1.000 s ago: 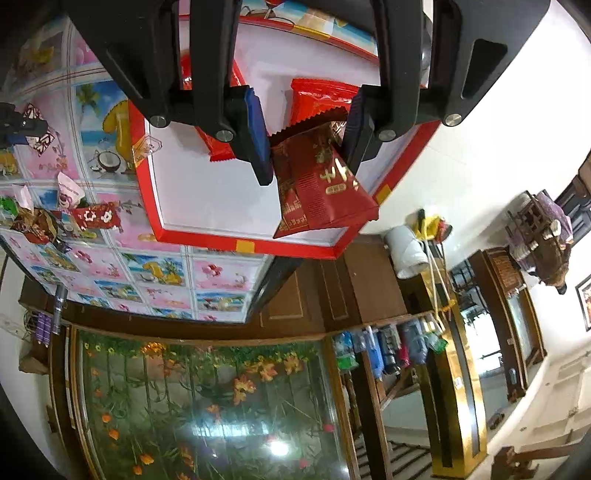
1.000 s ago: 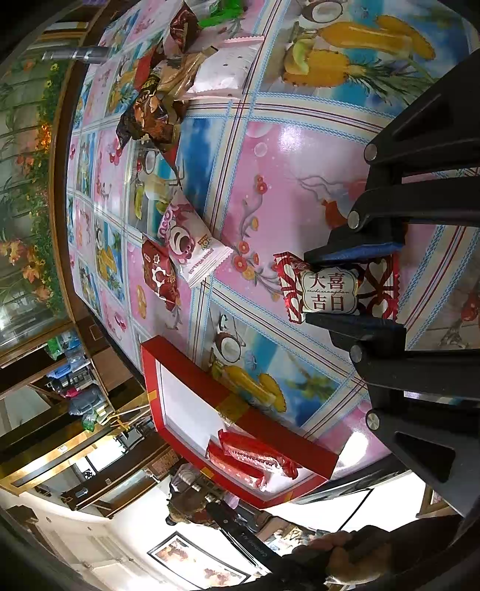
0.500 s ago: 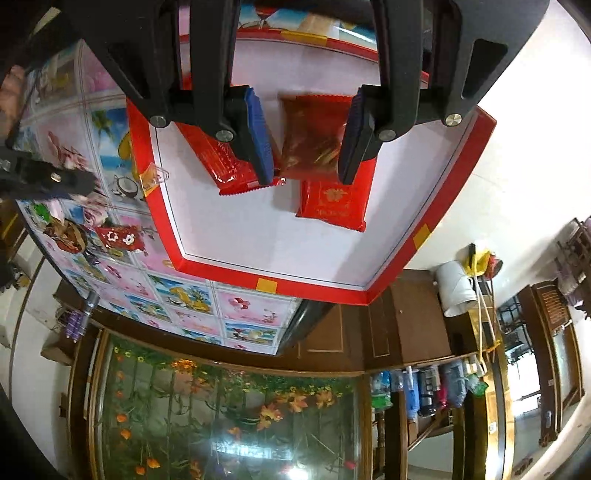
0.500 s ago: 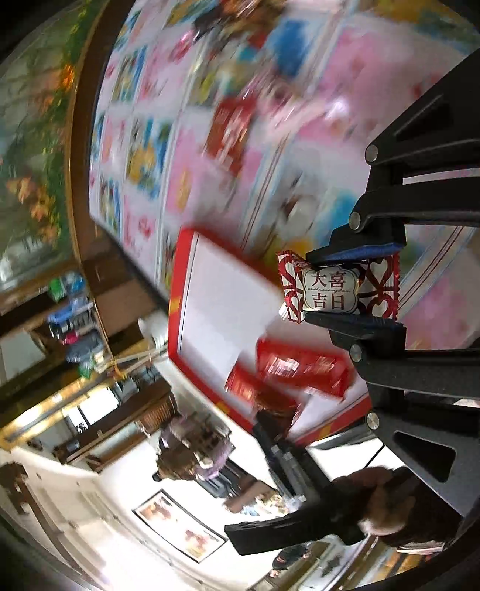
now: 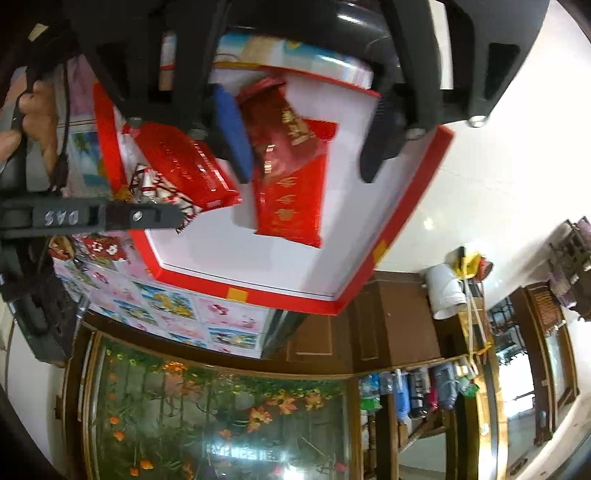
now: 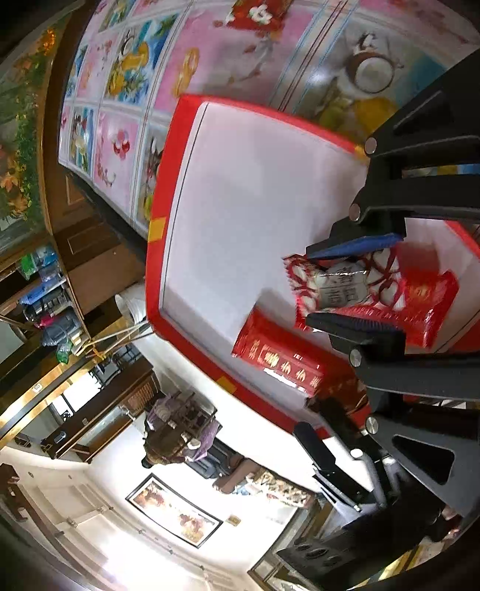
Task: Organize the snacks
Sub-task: 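Lower the red-and-white candy into the white tray and open the right tool, then move the left tool to the table and grasp the red flower-print packet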
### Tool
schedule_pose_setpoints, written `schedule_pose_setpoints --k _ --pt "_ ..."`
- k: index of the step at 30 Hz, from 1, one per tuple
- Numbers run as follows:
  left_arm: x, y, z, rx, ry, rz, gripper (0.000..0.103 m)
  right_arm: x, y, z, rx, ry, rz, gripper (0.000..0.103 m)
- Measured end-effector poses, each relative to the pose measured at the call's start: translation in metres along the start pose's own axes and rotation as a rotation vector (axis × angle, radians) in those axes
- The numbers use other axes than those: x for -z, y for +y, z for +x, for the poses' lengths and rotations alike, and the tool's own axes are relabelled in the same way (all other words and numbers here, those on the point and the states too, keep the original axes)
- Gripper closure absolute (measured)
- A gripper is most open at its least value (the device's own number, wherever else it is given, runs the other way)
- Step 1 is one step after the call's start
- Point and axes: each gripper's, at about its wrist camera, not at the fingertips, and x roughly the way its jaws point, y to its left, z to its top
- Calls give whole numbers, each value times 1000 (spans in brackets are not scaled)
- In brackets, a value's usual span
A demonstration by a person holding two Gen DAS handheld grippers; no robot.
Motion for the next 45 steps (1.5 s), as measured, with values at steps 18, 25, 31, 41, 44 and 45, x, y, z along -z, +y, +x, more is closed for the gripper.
schedule_pose_setpoints --k 18,25,31,41,44,45 --pt "-24 -87 -7 31 -50 159 24 38 -157 -191 157 -365 86 44" --pt "-40 -189 17 77 8 316 20 52 -249 -238 98 -402 317 43" --pt "-47 -257 37 166 54 424 20 70 -309 -277 108 -446 504 43" --pt "-102 -247 70 20 91 476 20 71 -295 -277 -6 -419 440 43" --pt "-105 -241 68 -22 76 510 20 65 -274 -258 -77 -358 394 43" --pt "-106 -243 69 -38 67 533 20 62 -264 -247 -120 -323 382 43"
